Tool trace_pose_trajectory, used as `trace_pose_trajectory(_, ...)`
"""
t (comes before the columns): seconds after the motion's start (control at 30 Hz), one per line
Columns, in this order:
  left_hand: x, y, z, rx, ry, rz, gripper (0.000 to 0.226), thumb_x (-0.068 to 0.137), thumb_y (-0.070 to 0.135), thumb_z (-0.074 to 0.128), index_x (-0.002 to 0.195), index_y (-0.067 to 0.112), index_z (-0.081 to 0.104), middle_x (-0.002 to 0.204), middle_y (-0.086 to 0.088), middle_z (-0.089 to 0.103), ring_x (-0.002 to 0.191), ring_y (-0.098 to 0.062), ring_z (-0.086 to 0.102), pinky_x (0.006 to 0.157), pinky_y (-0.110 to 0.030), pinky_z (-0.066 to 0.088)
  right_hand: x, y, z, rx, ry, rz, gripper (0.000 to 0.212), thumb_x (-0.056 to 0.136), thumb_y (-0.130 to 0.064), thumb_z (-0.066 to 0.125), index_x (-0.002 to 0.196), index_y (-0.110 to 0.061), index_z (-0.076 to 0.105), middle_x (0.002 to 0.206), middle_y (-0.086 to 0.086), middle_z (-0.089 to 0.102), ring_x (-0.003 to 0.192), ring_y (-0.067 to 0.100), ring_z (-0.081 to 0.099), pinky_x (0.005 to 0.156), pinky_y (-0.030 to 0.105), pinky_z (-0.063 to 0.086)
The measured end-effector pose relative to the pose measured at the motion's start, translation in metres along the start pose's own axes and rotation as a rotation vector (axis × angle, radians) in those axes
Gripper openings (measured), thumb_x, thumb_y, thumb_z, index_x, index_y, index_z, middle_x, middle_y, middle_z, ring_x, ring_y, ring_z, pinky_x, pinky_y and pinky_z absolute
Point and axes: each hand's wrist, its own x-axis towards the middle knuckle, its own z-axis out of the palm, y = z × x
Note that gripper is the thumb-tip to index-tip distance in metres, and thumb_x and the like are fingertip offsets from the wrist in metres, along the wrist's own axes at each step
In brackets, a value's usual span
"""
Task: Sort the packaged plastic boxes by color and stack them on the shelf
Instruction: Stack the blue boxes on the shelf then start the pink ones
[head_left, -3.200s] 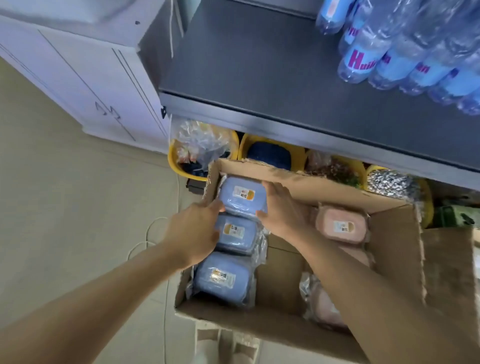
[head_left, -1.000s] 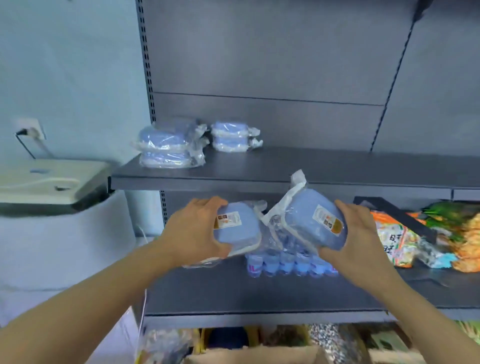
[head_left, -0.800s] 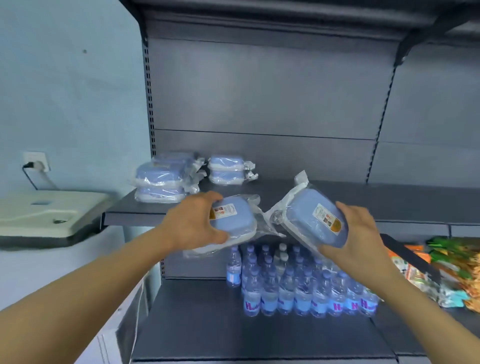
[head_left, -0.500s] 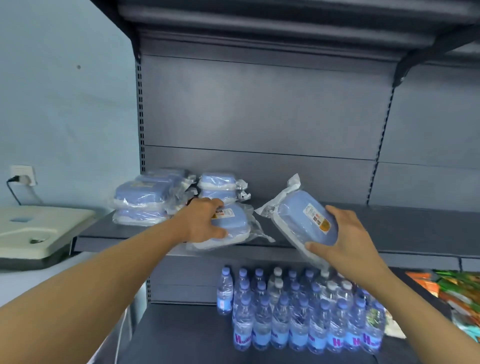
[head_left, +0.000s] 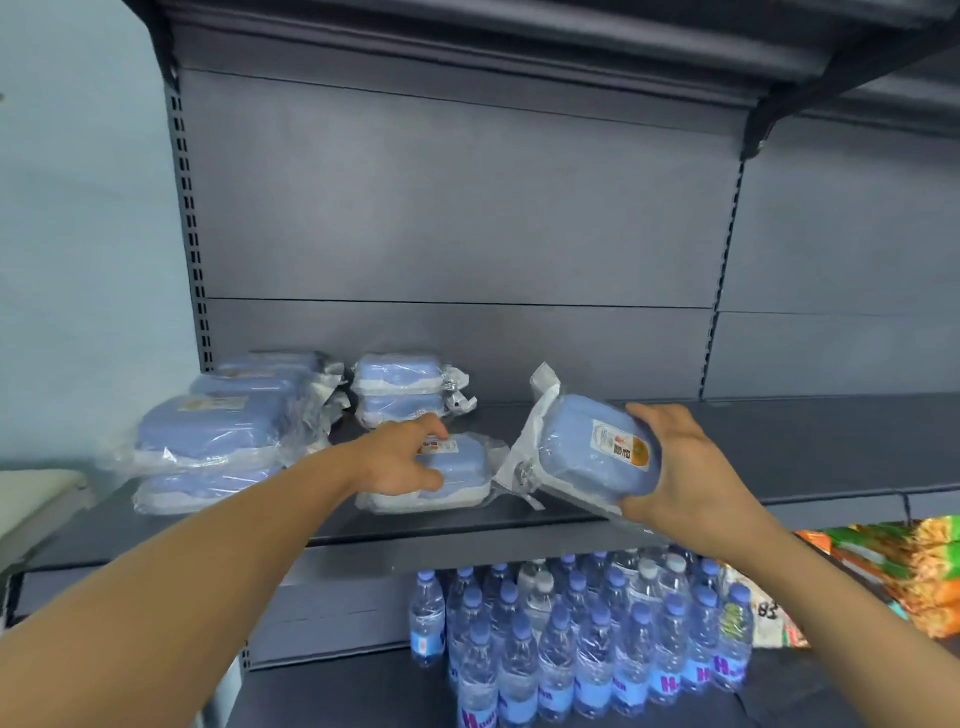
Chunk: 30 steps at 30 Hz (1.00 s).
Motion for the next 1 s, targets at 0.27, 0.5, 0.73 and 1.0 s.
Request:
trace_pose_trajectory(0.27,0.000,0.015,-0.036,-0.271,0.268,0.120,0.054,0.095,0.051,0.040,0.141,0.023,0.038,0.147,0.004,0.040,0.133,-0.016,0.038,0.106,-0.031,0.031,0.024,-0.030,0.007,-0.079,0.027,-0.144,0.085,0.061,0.002,0.075,0.136,-0.016,0.040,0.135,-0.002,0.038,0.124,0.015,0.039,0.097,0.013,0.027)
trace_pose_trajectory(0.5,-0.027,0.039,-0.069,-0.804,-0.069,0.152,0.029,0.093,0.032,0.057,0.114,0.013,0.060,0.108,-0.004,0.070,0.098,-0.019,0.067,0.089,-0.031,0.052,0.055,-0.074,0.006,-0.113,0.130,-0.446,0.081,0.060,0.017,0.058,0.136,-0.009,0.044,0.143,0.004,0.041,0.138,0.016,0.027,0.112,0.012,0.014)
trace_pose_trajectory(0.73,-0.037,0.035,-0.052,-1.216,0.216,0.034,0.024,0.087,0.017,0.066,0.107,0.006,0.056,0.101,-0.012,0.070,0.090,-0.023,0.070,0.078,-0.029,0.057,0.059,-0.104,0.015,0.408,0.217,0.254,0.050,0.088,-0.017,0.060,0.133,-0.013,0.038,0.124,0.006,0.047,0.112,0.023,0.050,0.087,0.032,0.044)
trace_pose_trajectory(1.0,-0.055,0.043,-0.029,-0.708,0.291,0.094,0.053,0.078,0.022,0.075,0.120,0.019,0.043,0.105,0.001,0.064,0.097,-0.015,0.063,0.086,-0.033,0.053,0.087,-0.128,0.029,0.718,-0.156,0.375,0.059,0.077,-0.042,0.071,0.121,-0.013,0.042,0.114,0.000,0.059,0.098,0.019,0.062,0.063,0.028,0.049)
